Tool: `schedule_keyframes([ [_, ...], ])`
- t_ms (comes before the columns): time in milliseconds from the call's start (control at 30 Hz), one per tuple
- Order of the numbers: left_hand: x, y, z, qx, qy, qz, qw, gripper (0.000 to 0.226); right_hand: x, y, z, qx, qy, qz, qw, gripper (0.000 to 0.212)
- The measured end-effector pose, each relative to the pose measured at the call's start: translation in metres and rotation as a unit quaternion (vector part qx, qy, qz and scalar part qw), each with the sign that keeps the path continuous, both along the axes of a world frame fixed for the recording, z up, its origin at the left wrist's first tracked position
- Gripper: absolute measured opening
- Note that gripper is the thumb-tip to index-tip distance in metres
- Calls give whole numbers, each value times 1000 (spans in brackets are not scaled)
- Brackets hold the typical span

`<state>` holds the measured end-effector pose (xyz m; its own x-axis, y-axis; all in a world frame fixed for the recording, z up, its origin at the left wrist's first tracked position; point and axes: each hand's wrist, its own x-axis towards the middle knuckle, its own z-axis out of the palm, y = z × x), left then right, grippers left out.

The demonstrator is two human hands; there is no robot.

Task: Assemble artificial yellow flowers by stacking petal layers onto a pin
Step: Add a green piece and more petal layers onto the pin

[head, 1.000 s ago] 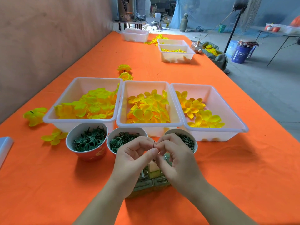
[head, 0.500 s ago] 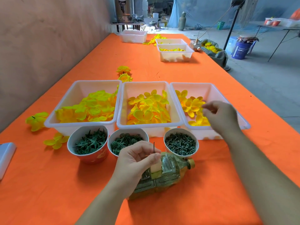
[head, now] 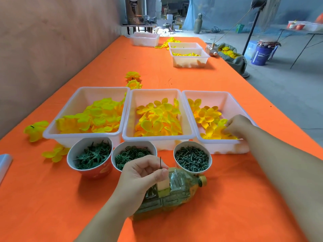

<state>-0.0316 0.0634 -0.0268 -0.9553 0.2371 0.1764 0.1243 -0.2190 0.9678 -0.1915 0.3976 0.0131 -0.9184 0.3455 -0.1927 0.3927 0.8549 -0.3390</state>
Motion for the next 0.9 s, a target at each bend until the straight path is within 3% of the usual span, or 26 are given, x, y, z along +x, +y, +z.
schedule_keyframes([
  [200,-1,0,1,14,-1,-8,1000,26,7,-4,14,58,18,57,997,18],
  [333,1,0,1,14,-2,-2,1000,31,10,-3,31,67,35,63,995,32],
  [433,2,1,1,19,-1,2,1000,32,13,0,39,52,100,67,991,20],
  [467,2,1,1,22,-2,3,1000,33,16,1,40,48,121,59,990,31],
  [533,3,1,2,21,-2,5,1000,29,23,-1,43,18,164,46,985,32],
  [633,5,1,4,23,-3,6,1000,23,31,-11,47,-33,217,48,974,7],
  [767,9,0,11,32,-22,10,999,27,45,-40,60,-158,258,85,949,12],
  [900,12,1,18,103,-50,17,993,29,72,-86,72,-296,229,164,913,14],
])
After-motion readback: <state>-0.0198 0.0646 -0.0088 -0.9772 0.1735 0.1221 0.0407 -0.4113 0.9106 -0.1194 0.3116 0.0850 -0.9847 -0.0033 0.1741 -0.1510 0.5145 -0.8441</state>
